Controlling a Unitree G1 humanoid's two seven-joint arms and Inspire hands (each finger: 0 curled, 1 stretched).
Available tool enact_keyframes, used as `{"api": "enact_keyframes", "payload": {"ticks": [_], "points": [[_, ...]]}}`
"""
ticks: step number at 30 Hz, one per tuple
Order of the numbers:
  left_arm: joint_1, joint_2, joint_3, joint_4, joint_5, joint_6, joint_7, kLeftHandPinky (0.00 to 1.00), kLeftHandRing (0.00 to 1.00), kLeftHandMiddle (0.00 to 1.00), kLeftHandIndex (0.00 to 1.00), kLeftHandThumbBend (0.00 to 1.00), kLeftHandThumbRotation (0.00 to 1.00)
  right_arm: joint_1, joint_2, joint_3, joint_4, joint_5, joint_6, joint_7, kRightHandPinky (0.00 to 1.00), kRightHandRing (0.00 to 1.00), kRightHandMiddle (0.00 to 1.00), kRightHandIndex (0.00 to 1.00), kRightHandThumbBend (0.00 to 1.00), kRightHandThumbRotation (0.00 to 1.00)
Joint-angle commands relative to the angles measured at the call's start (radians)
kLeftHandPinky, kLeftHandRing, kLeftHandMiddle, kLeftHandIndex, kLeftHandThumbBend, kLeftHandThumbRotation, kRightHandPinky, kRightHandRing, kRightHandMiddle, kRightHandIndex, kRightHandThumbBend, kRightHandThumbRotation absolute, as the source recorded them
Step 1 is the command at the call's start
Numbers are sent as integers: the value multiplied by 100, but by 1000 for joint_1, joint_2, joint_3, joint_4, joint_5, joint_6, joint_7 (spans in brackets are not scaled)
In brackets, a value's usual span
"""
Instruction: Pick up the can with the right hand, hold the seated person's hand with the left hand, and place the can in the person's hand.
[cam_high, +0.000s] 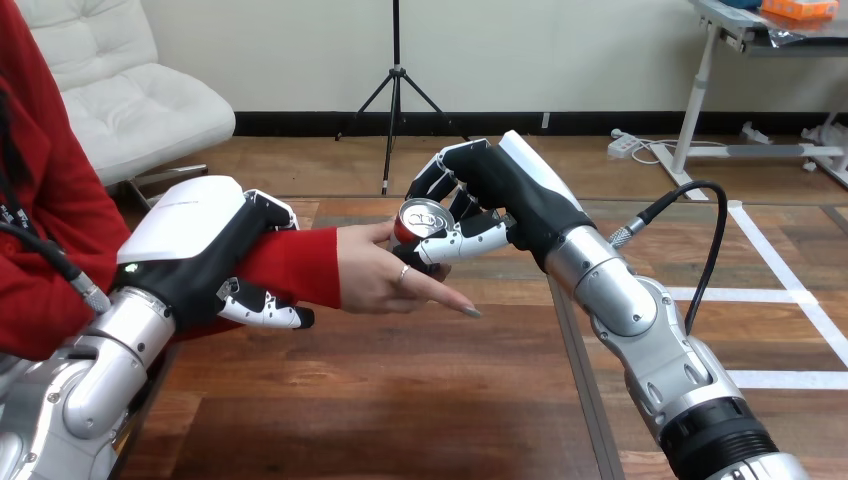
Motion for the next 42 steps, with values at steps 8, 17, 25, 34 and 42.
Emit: {"api": "enact_keyframes", "payload": {"ticks": [8, 17, 25, 34, 42], "points": [[-48, -18, 17, -78, -22, -38, 30, 30, 35, 39, 39, 74, 0, -71, 9, 12, -54, -3, -13, 7, 34, 39, 43, 46, 69, 0], [-45, -20, 18, -71, -26, -46, 34, 30, 35, 39, 39, 73, 0, -60, -3, 18, -53, -18, 0, 7, 36, 42, 45, 48, 71, 0], [-39, -21, 22, -78, -33, -38, 24, 31, 35, 39, 40, 72, 0, -47, -9, 15, -66, -22, 26, 17, 37, 44, 47, 49, 73, 1], [-30, -18, 27, -91, -47, -34, 9, 32, 36, 41, 41, 72, 0, -31, -14, 10, -83, -18, 46, 30, 39, 47, 50, 51, 73, 21], [-18, 3, 25, -133, -9, -18, 2, 40, 47, 52, 51, 76, 20, -18, -22, 7, -92, -13, 55, 47, 44, 51, 54, 54, 82, 49]]}}
